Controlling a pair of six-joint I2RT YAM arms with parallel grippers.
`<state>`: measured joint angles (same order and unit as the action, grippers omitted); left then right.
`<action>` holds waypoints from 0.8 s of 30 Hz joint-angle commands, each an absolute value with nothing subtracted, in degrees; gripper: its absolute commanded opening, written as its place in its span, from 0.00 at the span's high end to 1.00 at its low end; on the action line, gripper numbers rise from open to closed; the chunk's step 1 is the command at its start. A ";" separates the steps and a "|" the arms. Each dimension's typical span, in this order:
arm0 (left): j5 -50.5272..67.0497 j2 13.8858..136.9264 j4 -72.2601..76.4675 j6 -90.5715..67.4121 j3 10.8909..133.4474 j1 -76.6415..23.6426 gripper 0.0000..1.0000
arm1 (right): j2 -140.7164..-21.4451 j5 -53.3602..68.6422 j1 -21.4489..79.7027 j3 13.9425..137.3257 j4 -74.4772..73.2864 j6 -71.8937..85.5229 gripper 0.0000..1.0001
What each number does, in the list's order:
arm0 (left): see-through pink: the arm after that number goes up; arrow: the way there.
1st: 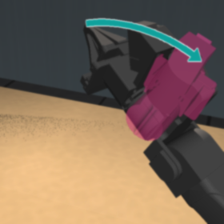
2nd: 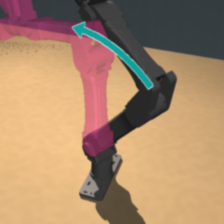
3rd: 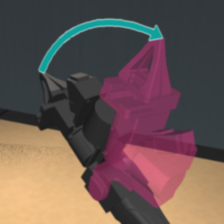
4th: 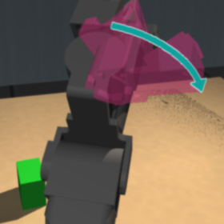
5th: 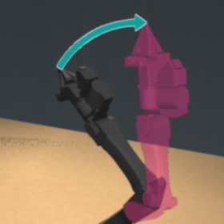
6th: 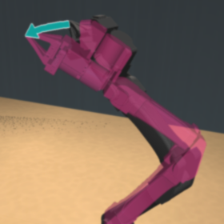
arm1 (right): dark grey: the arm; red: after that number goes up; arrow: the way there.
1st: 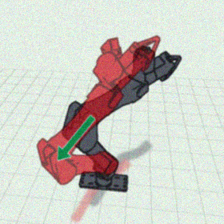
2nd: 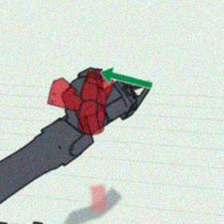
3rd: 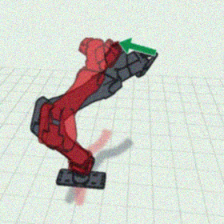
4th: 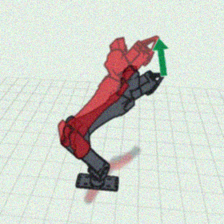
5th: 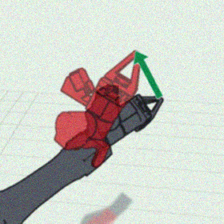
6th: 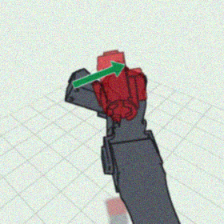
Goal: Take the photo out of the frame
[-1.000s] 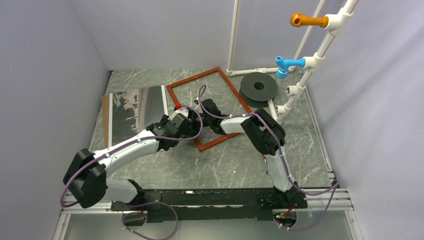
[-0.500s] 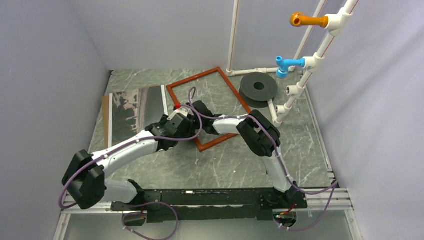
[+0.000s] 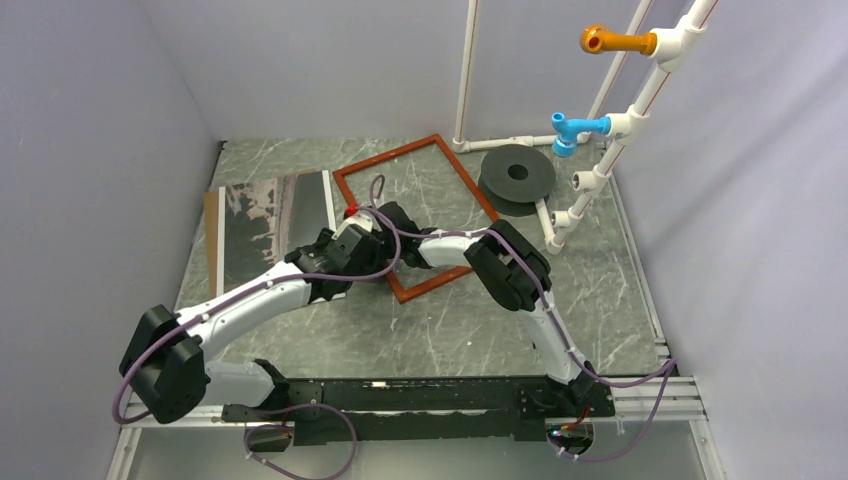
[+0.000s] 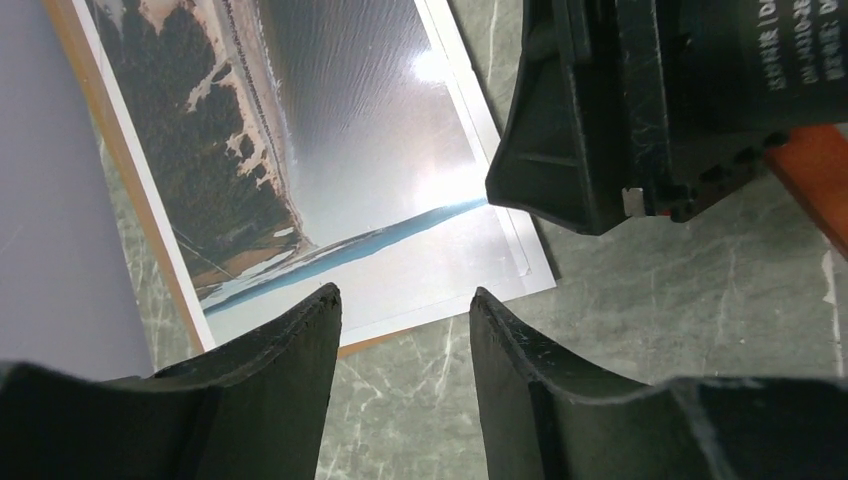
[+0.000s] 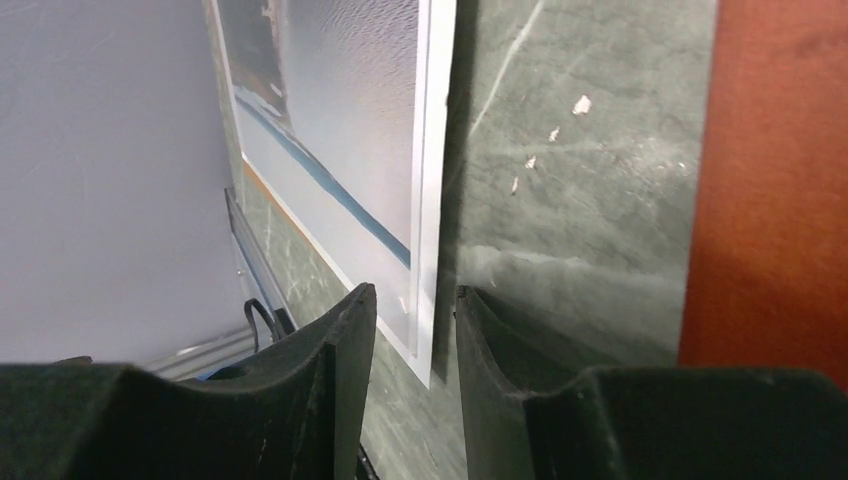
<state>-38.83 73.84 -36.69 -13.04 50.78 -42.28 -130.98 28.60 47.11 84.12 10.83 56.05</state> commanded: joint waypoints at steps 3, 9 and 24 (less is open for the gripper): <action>-31.73 67.82 -35.04 -15.23 50.07 -38.87 0.44 | -133.98 28.10 47.62 86.16 11.26 55.36 0.64; -20.93 61.52 -33.34 -16.22 48.30 -31.31 0.42 | -135.03 28.76 47.65 86.72 12.69 55.82 0.72; 6.24 55.00 -26.41 -23.24 41.73 -8.01 0.27 | -133.41 33.55 46.80 83.64 25.55 58.71 1.00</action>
<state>-3.03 55.86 -30.52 -19.07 42.65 -12.56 -134.13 30.74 47.20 85.60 15.35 57.14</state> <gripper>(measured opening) 0.694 0.007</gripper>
